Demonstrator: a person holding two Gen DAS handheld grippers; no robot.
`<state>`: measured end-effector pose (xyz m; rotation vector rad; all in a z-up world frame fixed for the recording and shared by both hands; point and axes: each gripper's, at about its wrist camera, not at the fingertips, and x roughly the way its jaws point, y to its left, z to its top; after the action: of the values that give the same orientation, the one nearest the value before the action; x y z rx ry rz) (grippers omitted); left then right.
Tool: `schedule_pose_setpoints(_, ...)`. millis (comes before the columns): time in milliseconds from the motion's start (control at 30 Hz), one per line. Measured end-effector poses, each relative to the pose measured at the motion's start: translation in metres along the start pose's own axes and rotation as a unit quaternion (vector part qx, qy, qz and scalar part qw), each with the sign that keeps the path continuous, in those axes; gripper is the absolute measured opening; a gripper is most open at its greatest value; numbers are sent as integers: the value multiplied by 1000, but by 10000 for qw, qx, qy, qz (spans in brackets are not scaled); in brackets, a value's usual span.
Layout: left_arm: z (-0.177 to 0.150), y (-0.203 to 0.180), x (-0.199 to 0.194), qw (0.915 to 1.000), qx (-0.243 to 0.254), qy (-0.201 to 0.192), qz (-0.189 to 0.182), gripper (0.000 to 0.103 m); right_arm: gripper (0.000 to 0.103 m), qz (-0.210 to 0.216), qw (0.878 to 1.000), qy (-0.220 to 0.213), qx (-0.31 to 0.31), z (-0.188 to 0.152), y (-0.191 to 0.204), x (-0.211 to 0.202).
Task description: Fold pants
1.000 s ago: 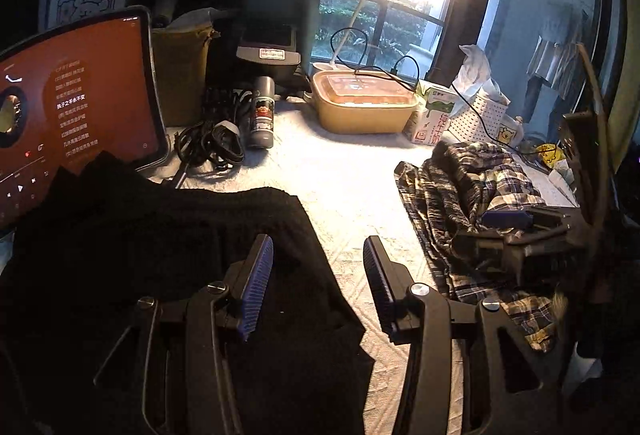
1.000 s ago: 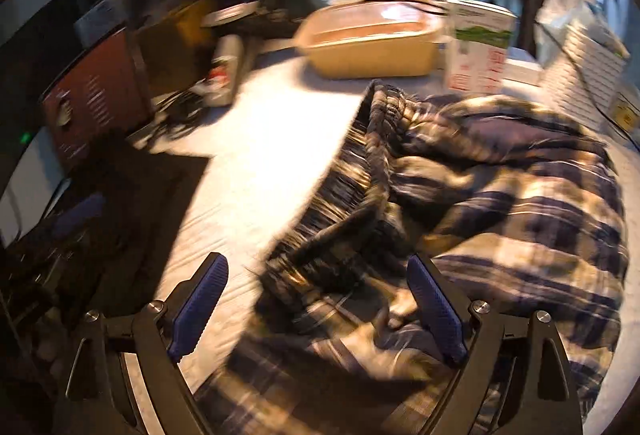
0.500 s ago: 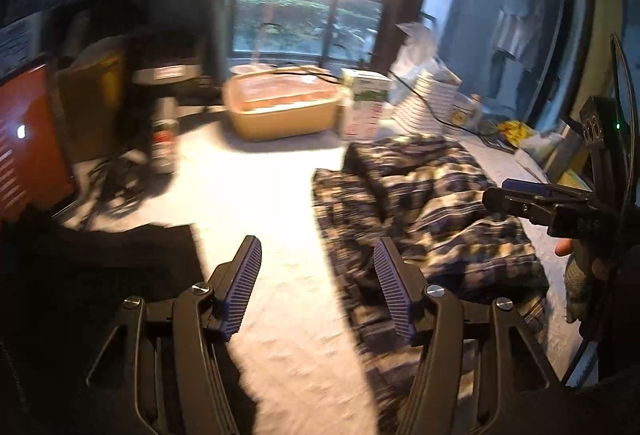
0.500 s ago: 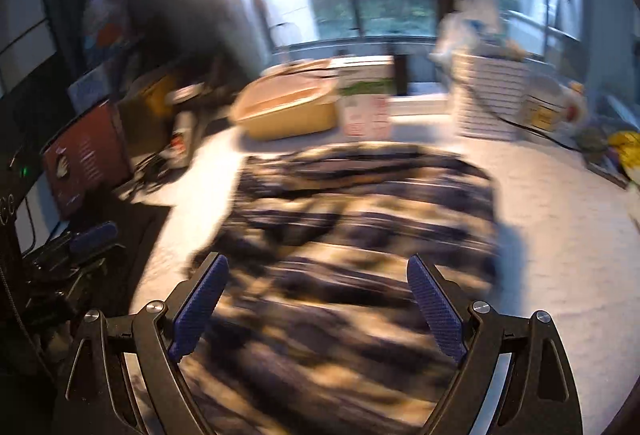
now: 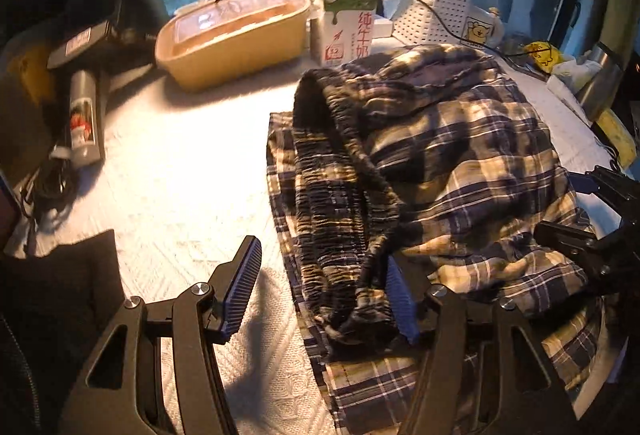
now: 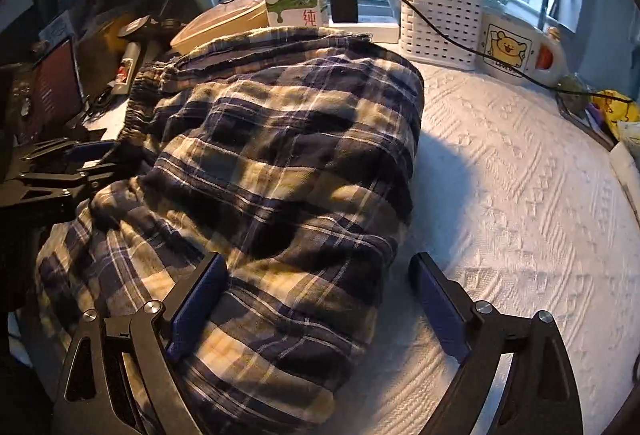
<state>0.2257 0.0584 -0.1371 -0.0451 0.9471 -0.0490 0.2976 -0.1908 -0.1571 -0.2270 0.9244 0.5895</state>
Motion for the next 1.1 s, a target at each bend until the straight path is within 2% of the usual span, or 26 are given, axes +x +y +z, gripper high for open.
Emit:
schedule_pose_setpoints(100,-3,5,3,9998,-146,86,-52,63,93,15,9997,45,-230,-1,-1,-1)
schedule_pose_setpoints(167,-5,8,2,9998,-189,67,-19,68,93,-86,9993,64,-370,-3,0,-3)
schedule_pose_setpoints(300,-9,11,-7,9998,-205,48,35,68,94,-146,9992,71,-358,-10,-9,-10)
schedule_pose_setpoints(433,-9,10,-29,9998,-143,-155,10,68,94,-11,10000,47,-77,-18,-27,-23)
schedule_pose_setpoints(633,15,13,-66,9973,-14,-696,-212,67,94,-18,9988,-461,187,-12,-56,-48)
schedule_pose_setpoints(800,43,6,-43,9966,218,-754,-241,67,94,19,9935,-822,787,15,-81,-51)
schedule_pose_setpoints(900,56,5,-22,9971,325,-673,-156,67,94,-171,9945,-802,649,35,-79,-37)
schedule_pose_setpoints(1100,70,19,10,9985,231,-487,-122,68,94,-402,9967,-676,203,71,-65,-5)
